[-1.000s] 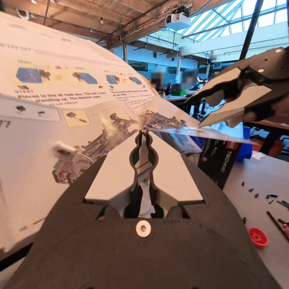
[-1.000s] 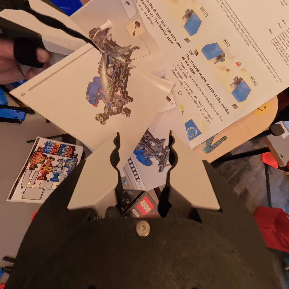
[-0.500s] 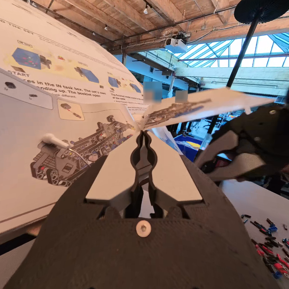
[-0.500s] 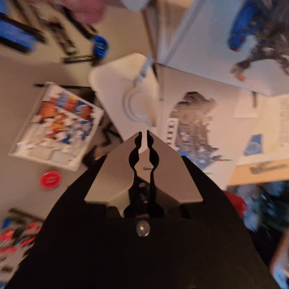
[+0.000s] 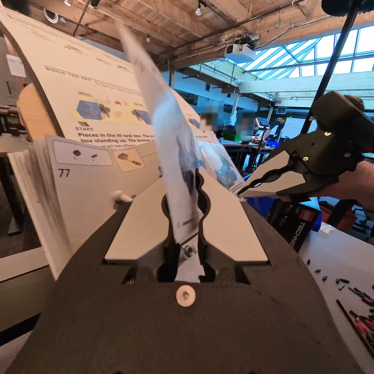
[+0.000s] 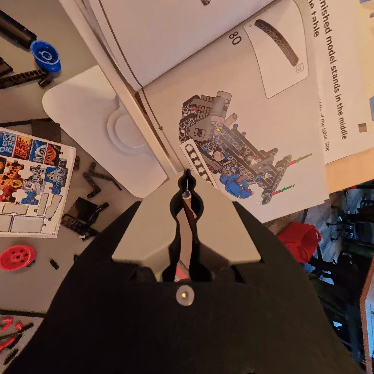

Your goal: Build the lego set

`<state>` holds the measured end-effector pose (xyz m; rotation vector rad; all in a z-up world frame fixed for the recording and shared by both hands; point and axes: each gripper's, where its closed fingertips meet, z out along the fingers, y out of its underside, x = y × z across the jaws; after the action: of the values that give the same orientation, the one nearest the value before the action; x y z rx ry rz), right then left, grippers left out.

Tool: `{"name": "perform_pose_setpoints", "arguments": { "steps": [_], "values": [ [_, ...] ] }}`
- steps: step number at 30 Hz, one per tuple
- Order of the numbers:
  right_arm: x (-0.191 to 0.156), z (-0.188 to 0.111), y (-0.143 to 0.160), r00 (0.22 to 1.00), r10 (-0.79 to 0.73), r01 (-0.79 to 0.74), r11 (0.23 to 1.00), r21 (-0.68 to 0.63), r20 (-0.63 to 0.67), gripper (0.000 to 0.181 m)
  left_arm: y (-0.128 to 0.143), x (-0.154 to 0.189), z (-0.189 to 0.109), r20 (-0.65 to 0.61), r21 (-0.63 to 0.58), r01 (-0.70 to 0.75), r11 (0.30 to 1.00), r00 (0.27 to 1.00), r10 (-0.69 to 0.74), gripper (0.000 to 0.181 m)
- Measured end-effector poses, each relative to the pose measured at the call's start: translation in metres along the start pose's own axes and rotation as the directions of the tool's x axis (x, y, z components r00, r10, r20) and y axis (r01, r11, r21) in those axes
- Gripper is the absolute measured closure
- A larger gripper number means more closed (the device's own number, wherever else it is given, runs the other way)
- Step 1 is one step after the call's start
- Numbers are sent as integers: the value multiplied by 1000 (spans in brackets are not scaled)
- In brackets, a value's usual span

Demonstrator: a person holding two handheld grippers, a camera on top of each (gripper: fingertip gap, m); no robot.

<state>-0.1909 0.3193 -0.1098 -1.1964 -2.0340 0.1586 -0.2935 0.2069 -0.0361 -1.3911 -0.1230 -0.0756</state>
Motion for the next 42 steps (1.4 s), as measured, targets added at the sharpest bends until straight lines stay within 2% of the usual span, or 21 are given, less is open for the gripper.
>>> {"name": "perform_pose_setpoints", "arguments": {
  "steps": [7, 11, 15, 18, 22, 28, 32, 37, 42],
  "values": [
    [-5, -16, -22, 996, -49, 52, 998, 41, -71, 181, 3, -22, -20, 0, -81, -13, 997, 1000, 13, 166],
    [-47, -23, -69, 996, -85, 77, 972, 222, 24, 181, 4, -37, -26, 14, -101, -1, 995, 1000, 3, 164],
    [-92, -11, -118, 984, -96, 35, 929, 368, 148, 175, 1, -49, -30, 39, -105, -26, 994, 999, 30, 175],
    [-98, 10, -140, 988, -49, -12, 922, 386, 149, 171, -3, -48, -30, 15, -93, -42, 995, 999, 43, 181],
    [-94, 31, -151, 994, 1, -40, 931, 363, 108, 173, 3, -49, -27, 14, -116, -64, 991, 998, 66, 181],
    [-90, 33, -153, 992, 21, -64, 929, 364, 121, 176, 8, -49, -21, -14, -133, -54, 990, 999, 52, 181],
    [-90, 32, -155, 962, 110, -201, 904, 378, 249, 176, 10, -51, -21, -12, -128, -39, 991, 999, 37, 181],
    [-89, 33, -156, 989, 3, -65, 908, 414, 150, 179, 11, -54, -21, -15, -125, -20, 992, 1000, 19, 181],
    [-95, 33, -156, 979, -203, 181, 881, 437, 2, 181, 11, -56, -20, 6, -124, -37, 992, 999, 38, 181]
  ]
}}
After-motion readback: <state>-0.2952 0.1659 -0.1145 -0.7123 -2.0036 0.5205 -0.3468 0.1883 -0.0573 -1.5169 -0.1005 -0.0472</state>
